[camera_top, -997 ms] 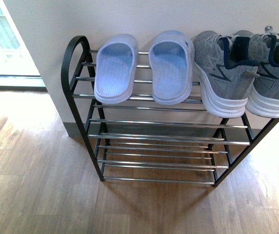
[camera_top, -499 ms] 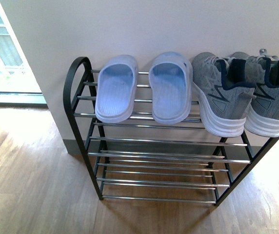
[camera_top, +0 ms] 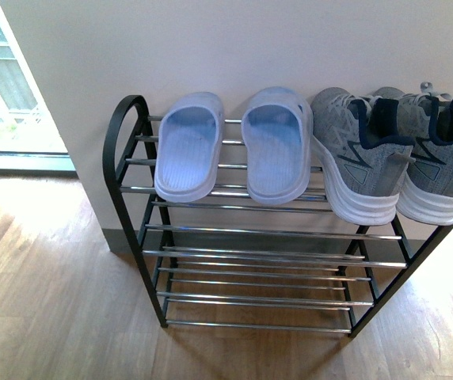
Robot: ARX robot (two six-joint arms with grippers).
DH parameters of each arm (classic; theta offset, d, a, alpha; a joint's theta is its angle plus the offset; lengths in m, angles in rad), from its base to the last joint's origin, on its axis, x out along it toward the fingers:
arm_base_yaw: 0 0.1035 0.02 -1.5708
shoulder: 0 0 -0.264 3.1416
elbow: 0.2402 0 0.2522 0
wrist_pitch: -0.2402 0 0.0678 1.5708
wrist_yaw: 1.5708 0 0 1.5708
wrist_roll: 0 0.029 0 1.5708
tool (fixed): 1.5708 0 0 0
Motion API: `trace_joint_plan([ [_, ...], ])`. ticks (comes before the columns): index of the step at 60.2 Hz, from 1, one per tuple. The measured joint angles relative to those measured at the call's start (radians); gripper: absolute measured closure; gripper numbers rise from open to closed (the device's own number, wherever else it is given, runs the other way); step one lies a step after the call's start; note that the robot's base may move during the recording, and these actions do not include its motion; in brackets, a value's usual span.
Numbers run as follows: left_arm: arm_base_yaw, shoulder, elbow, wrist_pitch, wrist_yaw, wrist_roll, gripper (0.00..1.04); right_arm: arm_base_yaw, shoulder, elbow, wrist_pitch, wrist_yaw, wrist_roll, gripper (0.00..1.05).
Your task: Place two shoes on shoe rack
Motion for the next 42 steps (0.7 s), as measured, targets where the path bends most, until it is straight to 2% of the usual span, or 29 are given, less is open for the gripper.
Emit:
trace_joint_plan([
  [11,0.0,-0.105,-0.042,-0.066,0.004,0.0,1.04,0.0,0.0,0.0,0.0,0.0,0.0,0.09],
  [18,0.0,-0.128,-0.089,-0.036,0.005,0.0,1.04,0.0,0.0,0.0,0.0,0.0,0.0,0.09],
  [42,0.0,-0.393,-0.11,-0.272,0.005,0.0,1.04,0.0,0.0,0.0,0.0,0.0,0.0,0.09],
])
